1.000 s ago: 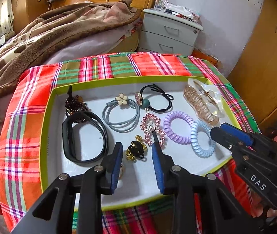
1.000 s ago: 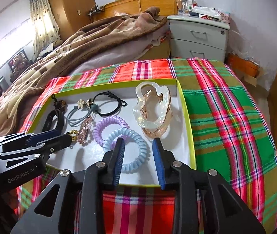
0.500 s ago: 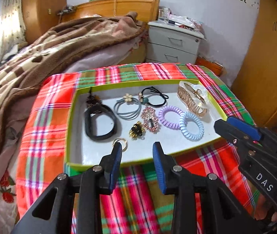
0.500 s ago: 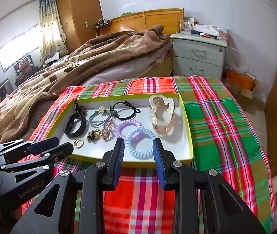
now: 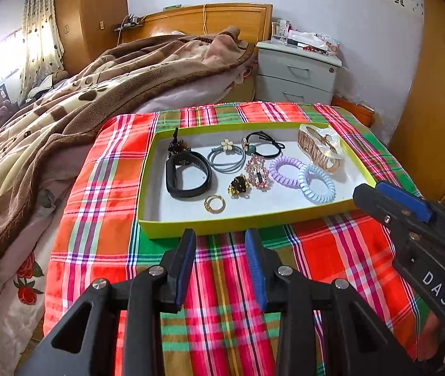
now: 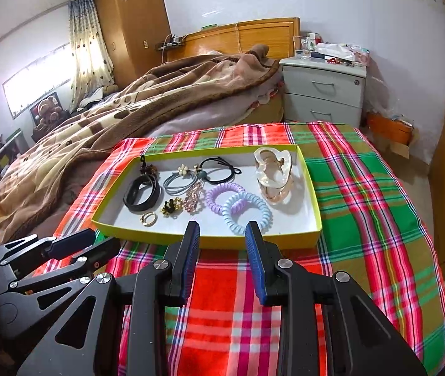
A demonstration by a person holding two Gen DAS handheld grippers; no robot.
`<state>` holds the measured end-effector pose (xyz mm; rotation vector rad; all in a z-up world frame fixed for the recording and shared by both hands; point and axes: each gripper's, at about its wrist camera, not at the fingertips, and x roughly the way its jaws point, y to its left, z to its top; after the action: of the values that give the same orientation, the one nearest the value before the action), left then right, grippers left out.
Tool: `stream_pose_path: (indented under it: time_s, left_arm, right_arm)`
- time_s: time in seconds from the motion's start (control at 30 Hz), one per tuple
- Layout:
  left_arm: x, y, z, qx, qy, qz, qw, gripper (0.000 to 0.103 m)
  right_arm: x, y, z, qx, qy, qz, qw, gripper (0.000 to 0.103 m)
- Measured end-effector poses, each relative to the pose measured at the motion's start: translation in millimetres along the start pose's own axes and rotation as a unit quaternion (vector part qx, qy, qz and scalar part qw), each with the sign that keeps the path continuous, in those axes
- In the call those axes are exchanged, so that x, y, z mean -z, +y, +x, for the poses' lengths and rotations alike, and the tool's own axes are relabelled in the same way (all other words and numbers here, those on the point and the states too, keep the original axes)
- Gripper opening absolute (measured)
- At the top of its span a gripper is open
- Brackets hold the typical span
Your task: Organize jewelry
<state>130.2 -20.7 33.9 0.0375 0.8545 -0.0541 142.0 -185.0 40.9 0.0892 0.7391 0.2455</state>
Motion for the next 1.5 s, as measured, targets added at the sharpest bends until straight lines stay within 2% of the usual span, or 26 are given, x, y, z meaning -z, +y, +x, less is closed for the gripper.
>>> stream_pose_path:
  time_s: [0.47,1.5]
  left_arm:
    - [4.7,3.0,-1.8,0.001,0.007,-0.017,0.9998,0.034]
    - [6.8,5.6,-1.8,0.005,0.015,-0.021,0.9997,0.034]
  right_arm:
    - [4.2,2.9,-3.1,0.001,-0.002,0.001,1.000,0.031]
    - [5.5,6.5,-5.4,0.004,0.002,0.000,1.000,0.031]
